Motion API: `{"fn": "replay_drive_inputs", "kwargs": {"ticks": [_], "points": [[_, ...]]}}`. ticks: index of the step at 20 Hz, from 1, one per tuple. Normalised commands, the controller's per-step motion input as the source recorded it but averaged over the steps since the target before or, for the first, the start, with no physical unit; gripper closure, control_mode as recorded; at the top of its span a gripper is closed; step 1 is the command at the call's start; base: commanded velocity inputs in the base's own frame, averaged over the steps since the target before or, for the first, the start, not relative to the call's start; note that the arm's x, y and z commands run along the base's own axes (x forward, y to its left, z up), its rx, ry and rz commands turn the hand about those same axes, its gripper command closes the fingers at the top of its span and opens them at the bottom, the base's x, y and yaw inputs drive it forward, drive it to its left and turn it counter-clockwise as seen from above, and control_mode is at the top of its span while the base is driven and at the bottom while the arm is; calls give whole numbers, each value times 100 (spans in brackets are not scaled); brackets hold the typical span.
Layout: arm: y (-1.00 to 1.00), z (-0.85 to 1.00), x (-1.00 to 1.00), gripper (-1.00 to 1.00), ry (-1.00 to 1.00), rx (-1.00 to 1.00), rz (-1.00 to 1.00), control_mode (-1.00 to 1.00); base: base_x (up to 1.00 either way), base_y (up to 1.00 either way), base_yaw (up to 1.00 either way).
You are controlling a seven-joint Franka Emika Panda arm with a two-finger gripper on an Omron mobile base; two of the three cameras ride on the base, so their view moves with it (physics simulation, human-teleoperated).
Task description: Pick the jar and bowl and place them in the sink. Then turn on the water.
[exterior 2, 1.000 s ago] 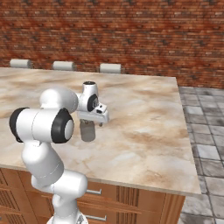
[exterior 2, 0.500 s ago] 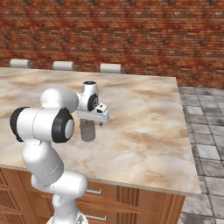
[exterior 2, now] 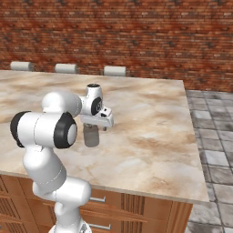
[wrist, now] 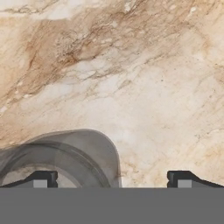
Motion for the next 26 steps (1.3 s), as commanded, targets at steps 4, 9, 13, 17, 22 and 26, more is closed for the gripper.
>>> {"fn": "replay_drive_inputs", "kwargs": {"ticks": [4, 9, 13, 17, 22, 26], "points": [[0, 0, 0, 100, 0, 0, 0, -100, 0, 0, 0], [0, 0, 0, 100, 0, 0, 0, -100, 0, 0, 0], [0, 0, 0, 100, 0, 0, 0, -100, 0, 0, 0], [0, 0, 0, 100, 0, 0, 0, -100, 0, 0, 0], [0, 0, 0, 100, 0, 0, 0, -100, 0, 0, 0], [0, 16, 0, 100, 0, 0, 0, -100, 0, 0, 0]]}}
